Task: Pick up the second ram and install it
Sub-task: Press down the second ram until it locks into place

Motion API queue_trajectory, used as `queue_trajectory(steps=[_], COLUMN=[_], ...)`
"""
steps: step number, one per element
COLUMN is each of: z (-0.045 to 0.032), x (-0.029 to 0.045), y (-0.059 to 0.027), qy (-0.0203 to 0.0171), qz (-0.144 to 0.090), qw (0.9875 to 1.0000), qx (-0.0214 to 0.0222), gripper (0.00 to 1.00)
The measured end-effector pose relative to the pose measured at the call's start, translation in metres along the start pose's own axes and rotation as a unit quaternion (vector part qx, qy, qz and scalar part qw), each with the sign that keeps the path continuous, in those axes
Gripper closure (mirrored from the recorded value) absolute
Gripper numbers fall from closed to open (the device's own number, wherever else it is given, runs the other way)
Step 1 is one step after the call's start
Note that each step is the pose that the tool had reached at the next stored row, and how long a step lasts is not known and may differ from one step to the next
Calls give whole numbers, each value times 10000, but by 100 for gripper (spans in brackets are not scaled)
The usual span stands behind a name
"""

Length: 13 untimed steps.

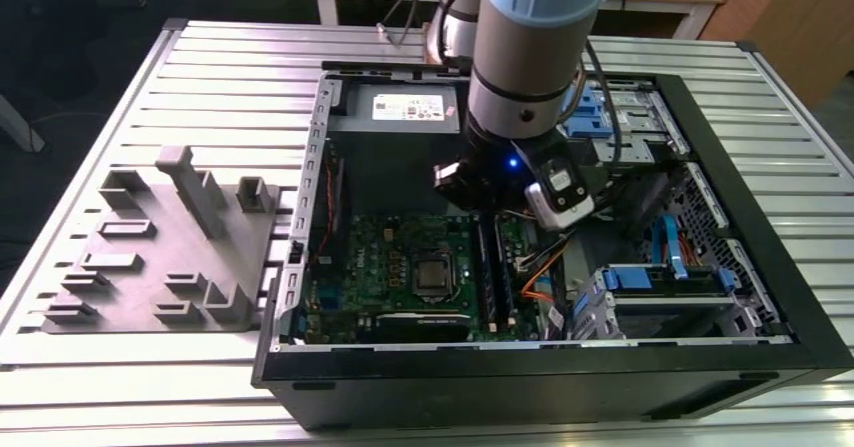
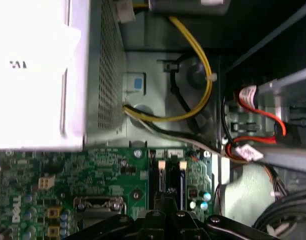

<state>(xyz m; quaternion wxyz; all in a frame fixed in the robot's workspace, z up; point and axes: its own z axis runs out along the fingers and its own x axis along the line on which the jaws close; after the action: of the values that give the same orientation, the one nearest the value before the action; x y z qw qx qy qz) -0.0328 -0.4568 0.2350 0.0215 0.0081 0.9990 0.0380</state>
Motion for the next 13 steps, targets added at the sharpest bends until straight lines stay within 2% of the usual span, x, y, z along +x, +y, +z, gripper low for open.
queue_trajectory(steps=[13], z=[-28], x=[-7], y=[-370], qy=[0], qz=[-1], qw=[10000], qx=[13], gripper=[93])
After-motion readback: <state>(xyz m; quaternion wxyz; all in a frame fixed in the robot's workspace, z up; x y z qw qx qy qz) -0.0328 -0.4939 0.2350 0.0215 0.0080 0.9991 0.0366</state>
